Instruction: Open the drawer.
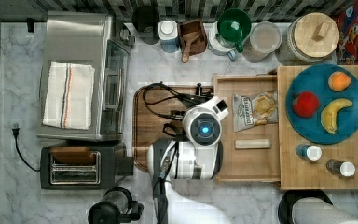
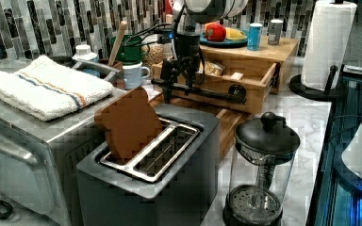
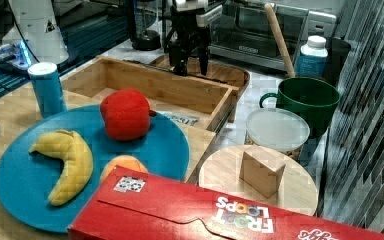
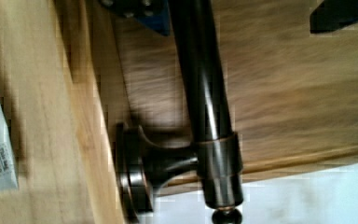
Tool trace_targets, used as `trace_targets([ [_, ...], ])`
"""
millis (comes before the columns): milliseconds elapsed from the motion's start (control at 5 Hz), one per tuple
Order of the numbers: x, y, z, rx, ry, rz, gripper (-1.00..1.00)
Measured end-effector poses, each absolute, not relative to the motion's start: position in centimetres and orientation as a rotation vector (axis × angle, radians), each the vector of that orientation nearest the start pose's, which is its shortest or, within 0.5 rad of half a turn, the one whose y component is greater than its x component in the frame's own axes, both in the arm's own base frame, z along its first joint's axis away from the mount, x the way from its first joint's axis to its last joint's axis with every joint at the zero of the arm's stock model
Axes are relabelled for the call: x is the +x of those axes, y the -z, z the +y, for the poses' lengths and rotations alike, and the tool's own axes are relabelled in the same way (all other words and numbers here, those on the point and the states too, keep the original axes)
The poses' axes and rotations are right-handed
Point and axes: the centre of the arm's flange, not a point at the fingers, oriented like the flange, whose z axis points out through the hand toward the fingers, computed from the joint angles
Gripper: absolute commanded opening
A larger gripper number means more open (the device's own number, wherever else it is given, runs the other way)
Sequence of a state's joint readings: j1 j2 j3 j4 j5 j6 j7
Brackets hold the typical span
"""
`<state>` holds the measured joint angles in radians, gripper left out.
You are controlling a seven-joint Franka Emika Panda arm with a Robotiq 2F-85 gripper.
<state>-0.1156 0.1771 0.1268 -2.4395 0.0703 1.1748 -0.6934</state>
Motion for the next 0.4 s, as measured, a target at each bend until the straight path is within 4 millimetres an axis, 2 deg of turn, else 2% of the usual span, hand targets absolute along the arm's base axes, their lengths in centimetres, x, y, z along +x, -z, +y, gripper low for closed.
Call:
trace_targets([
  [200,49.9,-24.7,1.14,-3.065,0.198,0.232,1.0],
  [400,49.92,-24.75,0.83,-3.058,0.198,0.292,1.0],
])
